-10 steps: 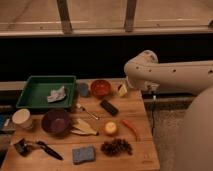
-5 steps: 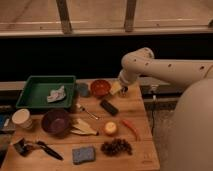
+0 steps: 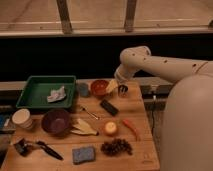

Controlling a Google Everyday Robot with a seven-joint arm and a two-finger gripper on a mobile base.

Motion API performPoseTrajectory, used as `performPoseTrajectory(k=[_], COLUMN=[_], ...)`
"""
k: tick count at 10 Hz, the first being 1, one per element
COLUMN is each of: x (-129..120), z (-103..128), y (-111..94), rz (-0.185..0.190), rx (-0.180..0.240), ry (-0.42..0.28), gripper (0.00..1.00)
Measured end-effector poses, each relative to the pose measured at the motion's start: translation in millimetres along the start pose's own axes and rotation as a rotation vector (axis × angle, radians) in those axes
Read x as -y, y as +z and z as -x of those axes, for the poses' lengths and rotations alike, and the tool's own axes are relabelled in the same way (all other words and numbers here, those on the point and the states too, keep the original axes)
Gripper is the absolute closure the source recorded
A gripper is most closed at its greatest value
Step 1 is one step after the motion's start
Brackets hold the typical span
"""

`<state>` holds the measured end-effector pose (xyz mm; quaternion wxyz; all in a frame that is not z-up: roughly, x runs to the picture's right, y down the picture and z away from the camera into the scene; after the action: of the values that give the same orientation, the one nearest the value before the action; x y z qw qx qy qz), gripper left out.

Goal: Place eraser in purple bowl

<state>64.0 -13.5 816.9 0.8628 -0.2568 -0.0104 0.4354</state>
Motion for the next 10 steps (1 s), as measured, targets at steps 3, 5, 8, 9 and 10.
performPoseTrajectory(k=[3, 5, 8, 9, 10], x=[-17.1, -30.2, -31.8, -31.2, -30.6], z=[-4.8, -20.9, -20.2, -20.2, -20.8], y=[37.5, 69.3, 70.5, 69.8, 70.3], rz=[0.052, 0.115, 0.119, 0.115, 0.105], rx=[-0.046, -0.074, -0.074, -0.075, -0.088], ry=[-0.001, 0.043, 0.044, 0.044, 0.032], gripper=[0.20, 0.20, 0.20, 0.20, 0.20])
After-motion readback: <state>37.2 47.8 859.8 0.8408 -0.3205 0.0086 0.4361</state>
